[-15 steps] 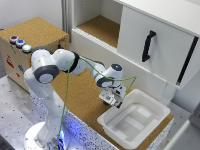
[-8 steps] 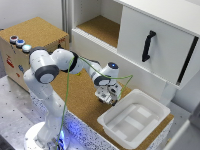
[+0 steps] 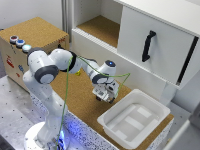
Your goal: Slide the purple block to the left
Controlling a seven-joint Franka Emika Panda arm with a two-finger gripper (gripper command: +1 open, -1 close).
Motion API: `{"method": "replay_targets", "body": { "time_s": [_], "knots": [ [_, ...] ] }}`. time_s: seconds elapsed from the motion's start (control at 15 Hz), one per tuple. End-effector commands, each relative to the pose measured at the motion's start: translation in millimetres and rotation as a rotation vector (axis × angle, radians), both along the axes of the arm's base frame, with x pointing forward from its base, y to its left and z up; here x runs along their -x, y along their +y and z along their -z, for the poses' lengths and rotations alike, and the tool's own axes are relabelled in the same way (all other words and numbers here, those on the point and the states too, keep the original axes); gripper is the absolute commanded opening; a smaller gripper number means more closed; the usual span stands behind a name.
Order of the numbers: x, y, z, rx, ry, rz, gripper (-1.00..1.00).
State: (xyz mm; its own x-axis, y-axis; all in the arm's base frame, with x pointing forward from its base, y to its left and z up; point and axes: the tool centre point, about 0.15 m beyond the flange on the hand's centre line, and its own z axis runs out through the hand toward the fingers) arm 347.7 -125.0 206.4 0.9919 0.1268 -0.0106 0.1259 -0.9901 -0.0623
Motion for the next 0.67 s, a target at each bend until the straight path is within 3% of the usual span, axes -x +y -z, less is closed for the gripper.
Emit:
{"method": "replay_targets", "body": {
  "time_s": [0.0, 0.6],
  "knots": [
    [5.7, 32.7, 0.1, 0.045, -0.008, 0.008, -1.0],
    [9.7, 87.2, -4.9, 0.051, -0.009, 0.02, -1.0]
  ]
}}
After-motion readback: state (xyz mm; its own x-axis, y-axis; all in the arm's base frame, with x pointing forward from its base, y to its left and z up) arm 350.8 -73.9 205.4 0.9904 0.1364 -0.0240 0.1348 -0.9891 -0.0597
